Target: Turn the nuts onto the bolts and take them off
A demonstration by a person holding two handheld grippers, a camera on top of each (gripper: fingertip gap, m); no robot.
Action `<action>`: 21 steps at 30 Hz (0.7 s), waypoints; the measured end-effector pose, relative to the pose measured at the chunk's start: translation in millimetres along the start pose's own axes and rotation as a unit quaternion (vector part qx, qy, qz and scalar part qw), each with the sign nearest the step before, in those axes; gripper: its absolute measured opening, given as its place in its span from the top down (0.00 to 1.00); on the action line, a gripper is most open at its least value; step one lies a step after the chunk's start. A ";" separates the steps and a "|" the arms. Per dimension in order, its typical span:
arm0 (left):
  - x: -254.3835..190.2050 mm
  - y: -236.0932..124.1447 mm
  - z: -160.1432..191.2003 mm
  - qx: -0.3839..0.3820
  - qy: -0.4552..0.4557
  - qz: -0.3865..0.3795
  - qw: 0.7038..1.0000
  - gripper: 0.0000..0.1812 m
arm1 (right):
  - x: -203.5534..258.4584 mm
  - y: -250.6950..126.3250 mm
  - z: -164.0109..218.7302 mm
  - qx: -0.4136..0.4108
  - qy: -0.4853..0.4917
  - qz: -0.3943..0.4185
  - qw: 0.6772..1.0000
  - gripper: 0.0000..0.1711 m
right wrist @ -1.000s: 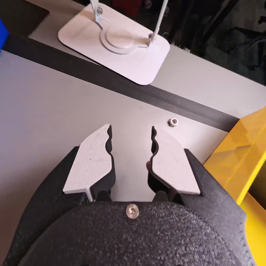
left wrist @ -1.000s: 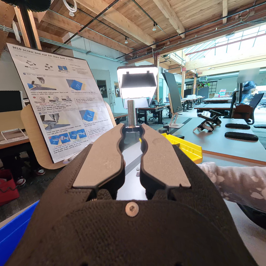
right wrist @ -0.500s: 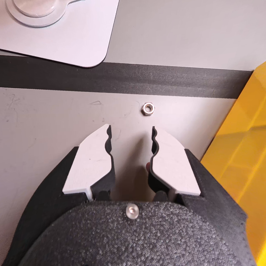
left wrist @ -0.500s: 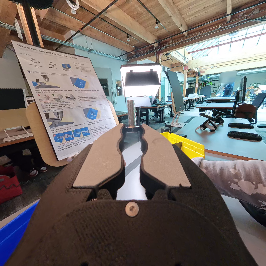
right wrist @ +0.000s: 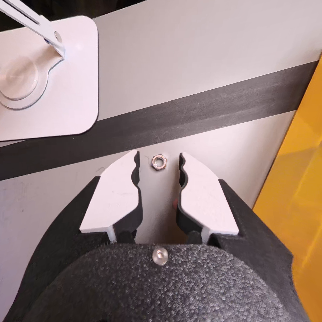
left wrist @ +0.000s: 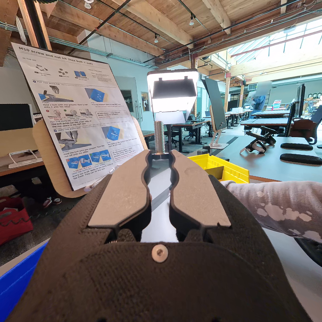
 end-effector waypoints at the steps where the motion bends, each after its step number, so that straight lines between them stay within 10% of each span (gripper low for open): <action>1: 1.6 -1.0 -1.1 -0.003 -0.001 -0.002 1.000 0.90 | 1.2 2.1 0.7 0.007 -0.002 -0.004 1.000 0.77; 21: 9.9 -8.3 -6.7 -0.011 -0.007 -0.013 1.000 0.90 | 11.8 6.4 10.5 0.054 -0.106 0.023 0.993 0.90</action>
Point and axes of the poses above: each gripper's, where its closed fingertips meet, y out along the fingers, z out of its underside, x = y × z across the jaws, the point moved 9 cm from there along -y, back along the fingers, and after that the axes turned 12 degrees about -x, right-handed, at the moved point
